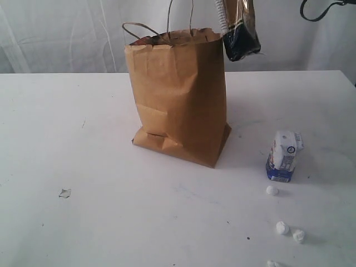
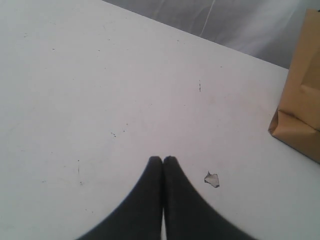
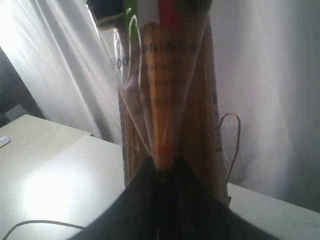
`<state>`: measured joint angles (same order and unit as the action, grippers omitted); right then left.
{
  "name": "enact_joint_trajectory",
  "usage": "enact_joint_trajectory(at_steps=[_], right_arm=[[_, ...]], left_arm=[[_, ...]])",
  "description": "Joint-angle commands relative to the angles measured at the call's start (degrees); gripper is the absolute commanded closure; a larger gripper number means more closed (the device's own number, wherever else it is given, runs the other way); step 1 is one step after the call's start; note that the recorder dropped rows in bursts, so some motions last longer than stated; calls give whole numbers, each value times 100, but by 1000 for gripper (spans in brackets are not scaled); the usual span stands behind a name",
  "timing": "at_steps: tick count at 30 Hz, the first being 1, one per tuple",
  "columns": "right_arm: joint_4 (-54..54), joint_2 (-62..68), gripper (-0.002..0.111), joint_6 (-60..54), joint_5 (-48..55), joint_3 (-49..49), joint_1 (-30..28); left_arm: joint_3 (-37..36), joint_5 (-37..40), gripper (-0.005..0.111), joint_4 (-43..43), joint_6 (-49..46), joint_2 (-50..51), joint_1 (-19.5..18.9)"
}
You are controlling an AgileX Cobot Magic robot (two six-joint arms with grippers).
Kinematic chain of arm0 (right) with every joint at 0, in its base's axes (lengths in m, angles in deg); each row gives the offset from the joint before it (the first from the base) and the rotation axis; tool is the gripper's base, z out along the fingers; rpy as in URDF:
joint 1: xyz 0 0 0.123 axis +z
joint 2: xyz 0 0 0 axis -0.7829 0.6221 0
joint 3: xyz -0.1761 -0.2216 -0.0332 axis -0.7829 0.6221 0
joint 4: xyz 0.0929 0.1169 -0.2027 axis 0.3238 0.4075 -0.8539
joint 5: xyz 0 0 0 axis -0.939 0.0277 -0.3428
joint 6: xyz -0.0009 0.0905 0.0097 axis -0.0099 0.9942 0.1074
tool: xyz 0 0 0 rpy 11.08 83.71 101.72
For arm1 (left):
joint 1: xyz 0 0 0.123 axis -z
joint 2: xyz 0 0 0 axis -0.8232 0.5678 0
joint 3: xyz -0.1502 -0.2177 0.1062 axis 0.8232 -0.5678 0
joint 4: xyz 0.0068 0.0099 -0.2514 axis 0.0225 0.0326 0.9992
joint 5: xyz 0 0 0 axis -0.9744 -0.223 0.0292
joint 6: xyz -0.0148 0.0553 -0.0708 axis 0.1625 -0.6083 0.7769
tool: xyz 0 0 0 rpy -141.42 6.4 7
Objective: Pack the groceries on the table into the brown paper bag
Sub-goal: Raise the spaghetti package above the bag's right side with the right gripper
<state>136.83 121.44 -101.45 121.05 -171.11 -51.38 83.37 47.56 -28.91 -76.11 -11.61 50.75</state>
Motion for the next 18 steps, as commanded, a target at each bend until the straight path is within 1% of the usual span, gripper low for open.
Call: enact_joint_trajectory(at_steps=[1, 12, 18], right_arm=[[432, -383, 108, -72, 150, -124, -12], [432, -917, 108, 76, 466, -124, -12], [432, -942, 108, 40, 437, -124, 272]], left_arm=[[-19, 25, 107, 69, -36, 12, 39], [-19, 25, 107, 69, -36, 12, 39], [-19, 25, 107, 69, -36, 12, 39]])
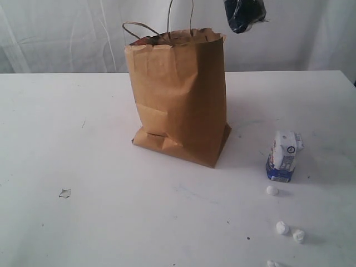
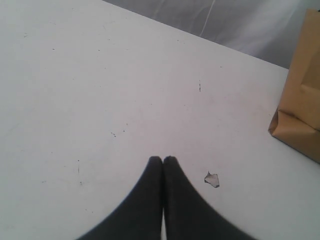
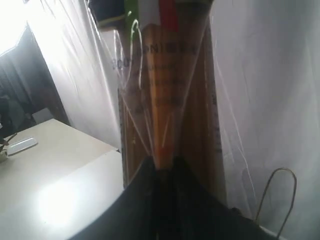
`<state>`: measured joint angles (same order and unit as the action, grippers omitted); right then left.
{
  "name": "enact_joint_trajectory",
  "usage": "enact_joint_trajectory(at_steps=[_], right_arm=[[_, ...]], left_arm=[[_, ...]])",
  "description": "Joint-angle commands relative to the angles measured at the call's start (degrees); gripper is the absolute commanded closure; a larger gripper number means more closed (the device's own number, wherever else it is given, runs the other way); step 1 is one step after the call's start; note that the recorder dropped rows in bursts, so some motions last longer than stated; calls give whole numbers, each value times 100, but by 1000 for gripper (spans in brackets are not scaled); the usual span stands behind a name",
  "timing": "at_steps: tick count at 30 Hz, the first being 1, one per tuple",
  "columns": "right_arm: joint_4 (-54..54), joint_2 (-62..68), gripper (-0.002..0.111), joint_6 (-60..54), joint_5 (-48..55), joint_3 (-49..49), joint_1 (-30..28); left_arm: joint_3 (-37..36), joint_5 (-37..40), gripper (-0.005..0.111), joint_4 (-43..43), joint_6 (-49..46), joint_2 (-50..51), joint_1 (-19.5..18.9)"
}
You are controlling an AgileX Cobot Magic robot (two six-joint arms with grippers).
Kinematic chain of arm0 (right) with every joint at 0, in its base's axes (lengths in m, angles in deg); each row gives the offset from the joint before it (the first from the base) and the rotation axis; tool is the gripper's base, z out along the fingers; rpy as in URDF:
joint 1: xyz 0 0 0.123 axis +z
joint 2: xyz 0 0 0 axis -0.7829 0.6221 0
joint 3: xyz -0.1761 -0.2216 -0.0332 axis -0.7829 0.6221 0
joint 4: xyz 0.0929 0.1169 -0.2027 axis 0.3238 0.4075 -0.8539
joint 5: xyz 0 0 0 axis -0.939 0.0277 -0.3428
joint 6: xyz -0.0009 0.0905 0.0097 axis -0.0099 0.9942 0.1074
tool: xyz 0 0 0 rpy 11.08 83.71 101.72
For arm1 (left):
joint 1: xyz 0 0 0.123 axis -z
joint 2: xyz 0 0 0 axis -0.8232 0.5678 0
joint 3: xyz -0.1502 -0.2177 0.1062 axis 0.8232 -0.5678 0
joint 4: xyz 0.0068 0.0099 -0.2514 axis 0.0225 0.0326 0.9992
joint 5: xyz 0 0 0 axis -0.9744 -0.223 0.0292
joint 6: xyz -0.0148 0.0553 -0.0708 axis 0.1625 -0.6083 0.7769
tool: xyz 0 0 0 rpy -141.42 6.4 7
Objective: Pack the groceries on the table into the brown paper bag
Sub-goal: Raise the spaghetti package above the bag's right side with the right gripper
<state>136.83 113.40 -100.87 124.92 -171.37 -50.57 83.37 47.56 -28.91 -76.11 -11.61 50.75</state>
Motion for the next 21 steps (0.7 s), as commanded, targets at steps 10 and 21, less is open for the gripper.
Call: enact_joint_trajectory(at_steps=[10, 21], right_arm=[[432, -138, 108, -1821, -1055, -244, 988], [432, -149, 108, -2236, -1880, -253, 1200]], left_arm=[[-19, 25, 107, 69, -36, 12, 39], [-19, 25, 107, 69, -36, 12, 39]])
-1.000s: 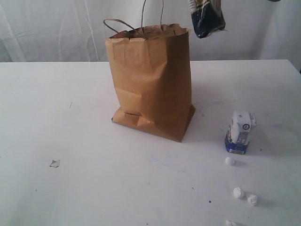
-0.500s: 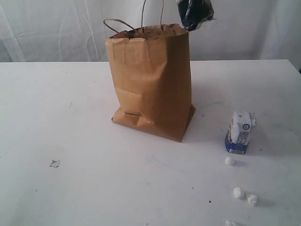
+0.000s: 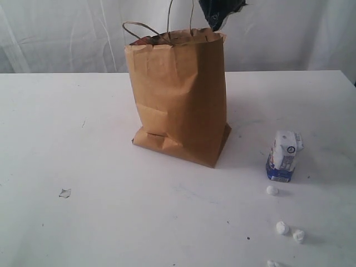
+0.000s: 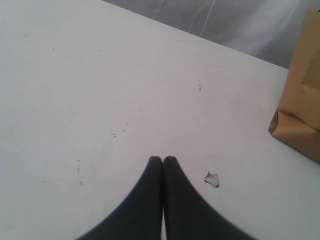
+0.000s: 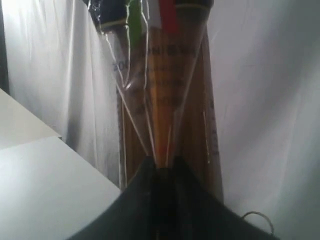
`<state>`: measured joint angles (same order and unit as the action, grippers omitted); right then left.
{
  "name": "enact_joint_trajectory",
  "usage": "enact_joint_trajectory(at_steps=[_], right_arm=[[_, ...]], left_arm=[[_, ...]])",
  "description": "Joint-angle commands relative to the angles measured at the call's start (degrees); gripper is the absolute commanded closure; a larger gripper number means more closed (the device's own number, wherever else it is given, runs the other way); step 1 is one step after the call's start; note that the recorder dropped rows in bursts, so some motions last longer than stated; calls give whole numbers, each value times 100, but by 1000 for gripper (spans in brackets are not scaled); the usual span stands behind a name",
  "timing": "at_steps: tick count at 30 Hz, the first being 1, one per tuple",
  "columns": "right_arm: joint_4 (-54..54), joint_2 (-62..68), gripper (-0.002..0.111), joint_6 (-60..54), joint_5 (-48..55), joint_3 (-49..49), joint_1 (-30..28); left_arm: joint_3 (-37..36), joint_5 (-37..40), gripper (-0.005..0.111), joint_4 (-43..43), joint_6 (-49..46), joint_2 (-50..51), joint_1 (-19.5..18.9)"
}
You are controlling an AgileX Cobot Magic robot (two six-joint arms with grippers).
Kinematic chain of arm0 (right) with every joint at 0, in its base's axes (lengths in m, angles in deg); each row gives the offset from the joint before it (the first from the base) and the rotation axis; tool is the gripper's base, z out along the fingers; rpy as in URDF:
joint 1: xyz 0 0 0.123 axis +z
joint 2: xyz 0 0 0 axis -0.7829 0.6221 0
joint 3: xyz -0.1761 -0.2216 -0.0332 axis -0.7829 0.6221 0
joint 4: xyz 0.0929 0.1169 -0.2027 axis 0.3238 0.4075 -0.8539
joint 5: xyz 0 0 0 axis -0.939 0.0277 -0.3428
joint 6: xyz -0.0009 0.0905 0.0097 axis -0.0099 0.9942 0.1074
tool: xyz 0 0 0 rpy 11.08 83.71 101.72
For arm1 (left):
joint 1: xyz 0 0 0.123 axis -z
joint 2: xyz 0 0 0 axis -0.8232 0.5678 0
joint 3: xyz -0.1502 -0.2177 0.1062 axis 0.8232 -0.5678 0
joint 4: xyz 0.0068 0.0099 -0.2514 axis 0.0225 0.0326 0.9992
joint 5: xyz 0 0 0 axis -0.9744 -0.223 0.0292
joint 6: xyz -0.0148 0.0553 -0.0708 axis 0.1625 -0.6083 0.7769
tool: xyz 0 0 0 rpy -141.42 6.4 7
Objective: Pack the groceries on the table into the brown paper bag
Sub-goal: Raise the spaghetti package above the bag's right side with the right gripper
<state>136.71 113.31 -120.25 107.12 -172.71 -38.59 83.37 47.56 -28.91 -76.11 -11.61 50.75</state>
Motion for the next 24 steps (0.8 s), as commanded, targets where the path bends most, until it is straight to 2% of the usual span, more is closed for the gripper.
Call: enact_joint_trajectory(at_steps=[1, 4, 8, 11, 16, 20, 24], right_arm=[[444, -140, 108, -463, -111, -120, 2], [444, -140, 108, -804, -174, -120, 2], [444, -149, 108, -725, -101, -120, -10], [444, -174, 108, -60, 177, -120, -97], [444, -174, 108, 795, 1053, -120, -574], [444, -146, 108, 1204, 1386, -120, -1158], [444, 84, 108, 1765, 2155, -234, -1673]], left_arm=[[-19, 25, 107, 69, -36, 12, 39], [-19, 25, 107, 69, -36, 12, 39], [-19, 25, 107, 69, -36, 12, 39], [-19, 25, 107, 69, -36, 12, 39], [-19, 25, 107, 69, -36, 12, 39], [-19, 25, 107, 69, -36, 12, 39], [-19, 25, 107, 69, -36, 12, 39]])
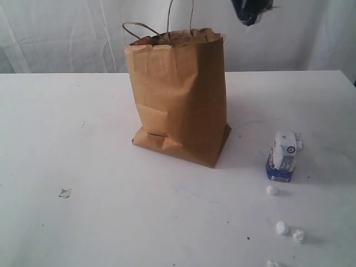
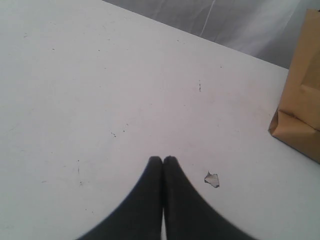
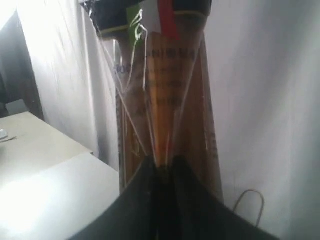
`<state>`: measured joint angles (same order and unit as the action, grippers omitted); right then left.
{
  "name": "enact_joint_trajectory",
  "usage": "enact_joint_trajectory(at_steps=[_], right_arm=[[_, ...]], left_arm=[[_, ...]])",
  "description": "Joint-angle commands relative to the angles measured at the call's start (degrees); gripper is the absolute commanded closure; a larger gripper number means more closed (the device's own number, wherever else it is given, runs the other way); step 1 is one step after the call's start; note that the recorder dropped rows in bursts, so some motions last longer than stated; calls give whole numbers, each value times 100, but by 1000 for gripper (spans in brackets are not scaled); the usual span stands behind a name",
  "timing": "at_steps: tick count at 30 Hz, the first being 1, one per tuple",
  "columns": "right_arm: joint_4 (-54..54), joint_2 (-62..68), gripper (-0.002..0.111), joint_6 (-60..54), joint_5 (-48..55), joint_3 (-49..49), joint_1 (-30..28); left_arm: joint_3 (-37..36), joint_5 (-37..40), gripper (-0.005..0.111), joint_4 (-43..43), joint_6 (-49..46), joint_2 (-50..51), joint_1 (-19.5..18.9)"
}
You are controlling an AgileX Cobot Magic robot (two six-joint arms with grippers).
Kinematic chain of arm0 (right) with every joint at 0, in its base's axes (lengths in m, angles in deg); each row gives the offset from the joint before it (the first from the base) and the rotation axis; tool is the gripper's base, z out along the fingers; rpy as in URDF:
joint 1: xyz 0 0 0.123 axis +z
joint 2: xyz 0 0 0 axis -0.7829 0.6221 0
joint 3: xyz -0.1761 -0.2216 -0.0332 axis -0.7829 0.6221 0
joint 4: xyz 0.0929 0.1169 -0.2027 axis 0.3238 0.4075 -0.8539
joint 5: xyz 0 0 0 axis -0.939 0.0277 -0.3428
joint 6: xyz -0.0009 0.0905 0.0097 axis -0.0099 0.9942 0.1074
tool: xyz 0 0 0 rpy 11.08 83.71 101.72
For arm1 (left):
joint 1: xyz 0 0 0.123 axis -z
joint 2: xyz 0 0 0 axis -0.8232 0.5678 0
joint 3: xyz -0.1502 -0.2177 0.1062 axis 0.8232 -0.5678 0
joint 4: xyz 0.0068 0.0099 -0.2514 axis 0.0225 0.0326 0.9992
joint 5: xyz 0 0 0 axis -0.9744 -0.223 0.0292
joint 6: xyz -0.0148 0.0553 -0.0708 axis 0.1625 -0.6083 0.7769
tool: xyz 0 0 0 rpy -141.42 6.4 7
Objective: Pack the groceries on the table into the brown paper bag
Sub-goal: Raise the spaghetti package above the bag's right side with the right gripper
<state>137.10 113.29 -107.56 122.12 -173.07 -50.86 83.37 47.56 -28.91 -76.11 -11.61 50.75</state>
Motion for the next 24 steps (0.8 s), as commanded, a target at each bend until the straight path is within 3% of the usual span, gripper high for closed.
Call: enact_joint_trajectory(at_steps=[1, 7, 18, 24], right_arm=[[404, 183, 108, 625, 874, -256, -543], [404, 574, 108, 1191, 1846, -728, -750], [404, 481, 108, 1225, 1963, -774, -767], [404, 459, 108, 1606, 1977, -774, -767]], left_arm=[[-19, 25, 107, 69, -36, 12, 39], [-19, 25, 107, 69, -36, 12, 39], [-19, -2, 107, 69, -79, 12, 37], [-19, -2, 107, 20, -930, 12, 37]])
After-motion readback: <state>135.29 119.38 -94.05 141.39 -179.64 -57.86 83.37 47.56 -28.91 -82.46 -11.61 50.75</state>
